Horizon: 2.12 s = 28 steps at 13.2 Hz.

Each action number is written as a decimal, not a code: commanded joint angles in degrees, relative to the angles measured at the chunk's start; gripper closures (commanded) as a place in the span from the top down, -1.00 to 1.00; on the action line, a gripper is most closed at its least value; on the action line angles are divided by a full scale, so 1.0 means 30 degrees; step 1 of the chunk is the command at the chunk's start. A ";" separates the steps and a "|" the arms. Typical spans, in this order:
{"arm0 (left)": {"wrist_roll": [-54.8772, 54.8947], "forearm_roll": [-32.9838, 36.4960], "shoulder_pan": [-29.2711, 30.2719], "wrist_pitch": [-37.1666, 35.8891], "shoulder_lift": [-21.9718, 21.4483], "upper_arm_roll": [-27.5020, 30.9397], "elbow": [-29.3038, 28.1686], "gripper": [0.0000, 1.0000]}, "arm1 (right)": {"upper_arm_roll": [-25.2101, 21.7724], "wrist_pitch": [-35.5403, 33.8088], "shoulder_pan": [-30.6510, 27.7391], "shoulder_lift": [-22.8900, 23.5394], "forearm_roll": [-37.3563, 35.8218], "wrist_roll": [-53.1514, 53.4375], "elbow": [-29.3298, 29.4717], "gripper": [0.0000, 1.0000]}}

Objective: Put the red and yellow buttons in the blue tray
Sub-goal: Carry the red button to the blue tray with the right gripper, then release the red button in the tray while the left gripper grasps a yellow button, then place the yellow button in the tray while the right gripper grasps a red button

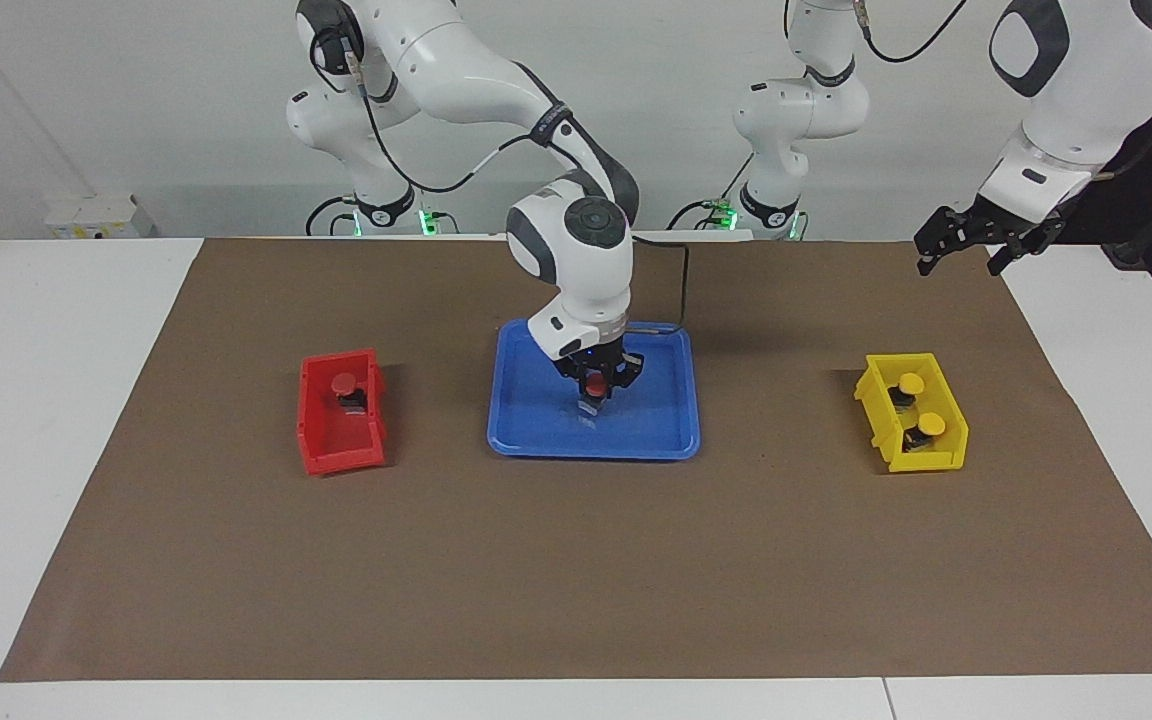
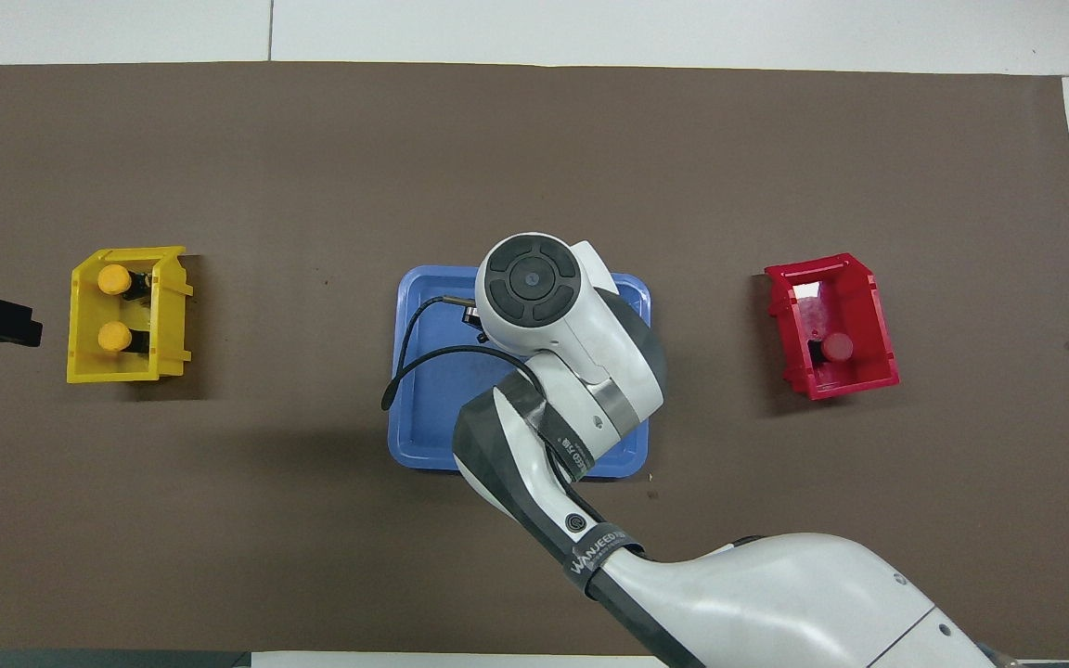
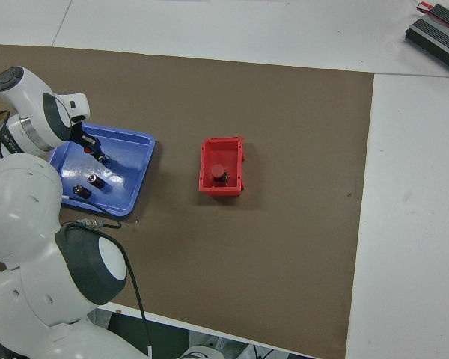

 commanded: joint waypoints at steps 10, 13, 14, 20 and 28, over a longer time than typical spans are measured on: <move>-0.0114 0.0412 0.1217 1.1645 0.5090 -0.0067 -0.3797 0.26 | -0.0012 -0.4120 -0.4632 -0.5633 -0.1414 -0.6985 -0.1947 0.60; -0.0143 0.0412 0.1247 1.2760 0.5912 -0.0037 -0.3826 0.26 | -0.0041 -0.3689 -0.7738 -0.9092 0.0166 -1.2756 -0.6162 0.60; -0.0114 0.0412 0.1247 1.2879 0.6030 -0.0037 -0.3855 0.26 | -0.0041 -0.3163 -0.8590 -0.9886 0.0664 -1.4632 -0.7279 0.60; -0.0289 0.0412 0.1276 1.3642 0.6237 -0.0037 -0.4383 -0.97 | -0.0070 0.0495 -1.2050 -1.0160 0.1424 -2.2224 -1.0304 0.58; -0.4436 0.1929 -0.2021 0.2869 0.6499 -0.0037 0.3521 -0.97 | -0.0070 0.3404 -1.1851 -0.8722 0.2719 -2.2566 -1.1273 0.46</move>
